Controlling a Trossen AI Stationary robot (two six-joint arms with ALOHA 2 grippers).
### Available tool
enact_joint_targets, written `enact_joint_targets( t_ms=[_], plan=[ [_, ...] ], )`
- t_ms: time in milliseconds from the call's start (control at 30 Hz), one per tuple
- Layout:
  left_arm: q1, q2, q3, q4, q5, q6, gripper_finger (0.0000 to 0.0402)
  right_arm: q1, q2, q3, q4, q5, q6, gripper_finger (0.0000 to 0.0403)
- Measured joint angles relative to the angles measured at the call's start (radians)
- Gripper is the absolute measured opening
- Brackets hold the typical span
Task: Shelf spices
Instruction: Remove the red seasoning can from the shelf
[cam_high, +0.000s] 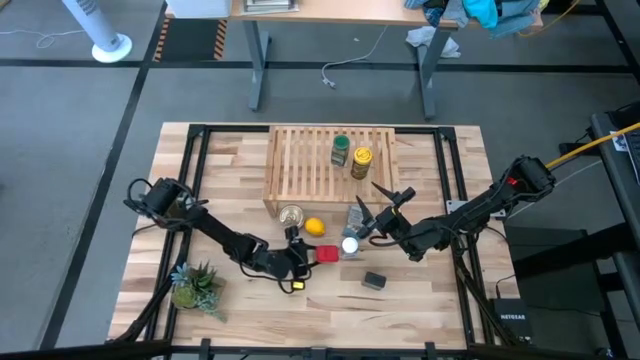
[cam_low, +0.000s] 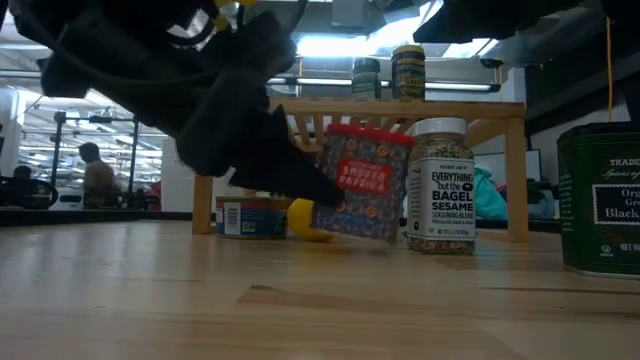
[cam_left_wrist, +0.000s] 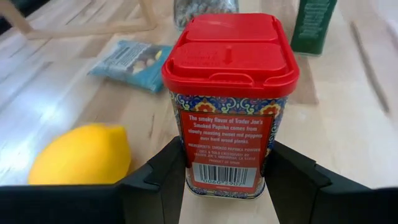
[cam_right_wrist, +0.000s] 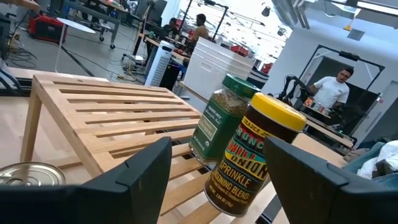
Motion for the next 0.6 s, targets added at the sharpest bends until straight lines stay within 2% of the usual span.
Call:
enact_joint_targets(
  t_ms=[167, 400, 600],
  plan=[
    [0.024, 0.003, 0.0, 0.007, 0.071, -0.02, 0.0171, 0.0, 0.0, 0.0, -0.001, 0.0, 0.0, 0.0259],
    [0.024, 0.003, 0.0, -0.007, 0.071, -0.027, 0.0228, 0.0, 0.0, 0.0, 0.0, 0.0, 0.0, 0.0259],
    [0.024, 0.003, 0.0, -0.044, 0.073, -0.036, 0.0232, 0.0, 0.0, 0.0, 0.0, 0.0, 0.001, 0.0259]
  ],
)
